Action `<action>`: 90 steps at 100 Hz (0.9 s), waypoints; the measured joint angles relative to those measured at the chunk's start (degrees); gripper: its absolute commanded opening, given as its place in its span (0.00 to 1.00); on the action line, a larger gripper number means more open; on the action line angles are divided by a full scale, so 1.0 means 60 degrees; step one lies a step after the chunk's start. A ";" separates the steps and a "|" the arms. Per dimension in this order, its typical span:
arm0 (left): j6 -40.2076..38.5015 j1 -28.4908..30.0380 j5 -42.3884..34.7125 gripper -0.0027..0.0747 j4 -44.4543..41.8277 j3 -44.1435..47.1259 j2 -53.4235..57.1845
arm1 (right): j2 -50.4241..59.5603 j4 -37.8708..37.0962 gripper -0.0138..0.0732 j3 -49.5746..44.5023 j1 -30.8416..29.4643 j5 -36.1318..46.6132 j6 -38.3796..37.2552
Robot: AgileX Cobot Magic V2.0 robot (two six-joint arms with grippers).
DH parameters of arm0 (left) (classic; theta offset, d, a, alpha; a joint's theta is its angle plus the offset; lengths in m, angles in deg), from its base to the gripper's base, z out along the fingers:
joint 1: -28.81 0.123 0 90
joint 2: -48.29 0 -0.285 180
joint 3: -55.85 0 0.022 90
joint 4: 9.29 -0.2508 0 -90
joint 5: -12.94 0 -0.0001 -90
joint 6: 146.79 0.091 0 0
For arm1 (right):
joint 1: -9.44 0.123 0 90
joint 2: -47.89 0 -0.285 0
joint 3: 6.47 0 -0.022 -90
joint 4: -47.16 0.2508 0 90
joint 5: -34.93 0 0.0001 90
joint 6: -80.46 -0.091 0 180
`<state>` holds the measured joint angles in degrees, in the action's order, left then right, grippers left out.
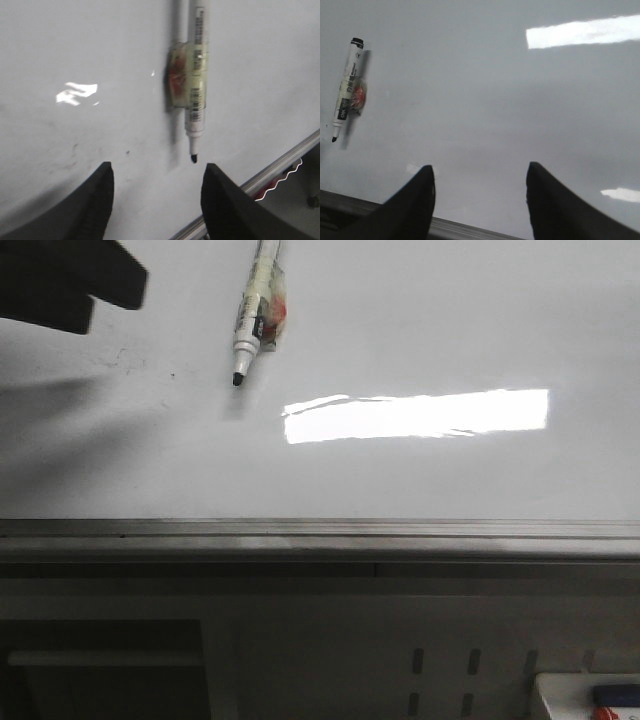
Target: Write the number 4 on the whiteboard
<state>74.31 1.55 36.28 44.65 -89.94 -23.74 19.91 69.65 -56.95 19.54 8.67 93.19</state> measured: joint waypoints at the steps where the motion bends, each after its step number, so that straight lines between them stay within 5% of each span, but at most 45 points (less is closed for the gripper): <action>1: 0.0000 -0.0082 -0.0177 0.49 0.0000 -0.0029 -0.0086 | 0.0000 0.0000 0.58 0.0000 0.0000 0.0000 0.0000; 21: 0.0000 -0.1905 -0.2488 0.49 0.0034 -0.0301 -0.1222 | 0.0000 -0.0007 0.58 0.0000 0.0000 -0.0039 0.0000; 56: 0.0000 -0.2281 -0.4211 0.46 0.0800 -0.0532 -0.2321 | 0.0000 -0.0007 0.58 0.0000 0.0000 -0.0194 0.0000; 70: 0.0000 -0.2318 -0.4247 0.28 0.0800 -0.0570 -0.2477 | 0.0000 -0.0007 0.58 0.0000 0.0000 -0.0232 0.0000; 82: 0.0000 -0.2318 -0.4129 0.01 0.0758 -0.0591 -0.2590 | 0.0000 -0.0022 0.58 0.0000 0.0000 -0.0239 0.0000; 90: 0.0016 -0.2318 -0.4041 0.01 0.0644 -0.0591 -0.2609 | 0.0000 -0.0022 0.58 0.0000 0.0000 -0.0296 0.0000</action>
<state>74.40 -12.36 12.04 48.51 -93.48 -39.39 19.91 69.52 -56.95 19.54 6.89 93.19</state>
